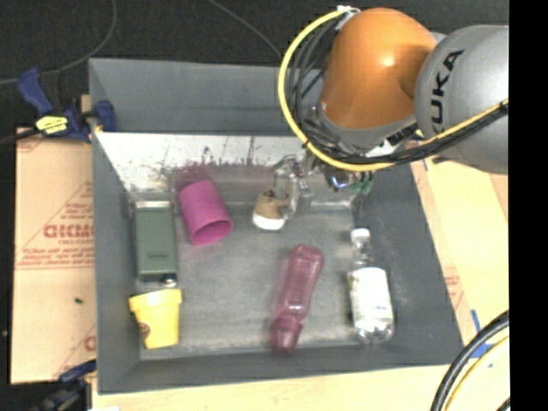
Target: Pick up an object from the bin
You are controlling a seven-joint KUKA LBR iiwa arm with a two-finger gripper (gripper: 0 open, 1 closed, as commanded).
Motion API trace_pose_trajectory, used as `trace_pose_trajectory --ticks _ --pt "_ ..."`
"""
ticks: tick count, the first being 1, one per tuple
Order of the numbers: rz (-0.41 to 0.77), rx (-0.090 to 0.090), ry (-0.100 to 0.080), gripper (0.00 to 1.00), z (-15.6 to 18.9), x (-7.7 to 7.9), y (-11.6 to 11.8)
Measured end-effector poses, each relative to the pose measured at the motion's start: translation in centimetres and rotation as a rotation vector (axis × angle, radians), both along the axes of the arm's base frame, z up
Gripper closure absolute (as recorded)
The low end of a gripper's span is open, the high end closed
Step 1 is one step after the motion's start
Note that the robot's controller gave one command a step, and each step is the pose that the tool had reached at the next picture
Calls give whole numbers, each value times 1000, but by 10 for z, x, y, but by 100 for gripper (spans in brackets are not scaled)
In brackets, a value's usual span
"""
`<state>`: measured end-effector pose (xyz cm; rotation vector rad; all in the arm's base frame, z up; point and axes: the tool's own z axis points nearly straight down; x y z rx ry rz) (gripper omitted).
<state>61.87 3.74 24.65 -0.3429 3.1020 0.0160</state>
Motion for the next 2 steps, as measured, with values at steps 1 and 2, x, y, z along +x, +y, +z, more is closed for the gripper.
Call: trace_pose_trajectory --ticks 1,2 --pt "4 2 5 100 -23 5 -4" --pt "9 1 0 100 -17 0 -8"
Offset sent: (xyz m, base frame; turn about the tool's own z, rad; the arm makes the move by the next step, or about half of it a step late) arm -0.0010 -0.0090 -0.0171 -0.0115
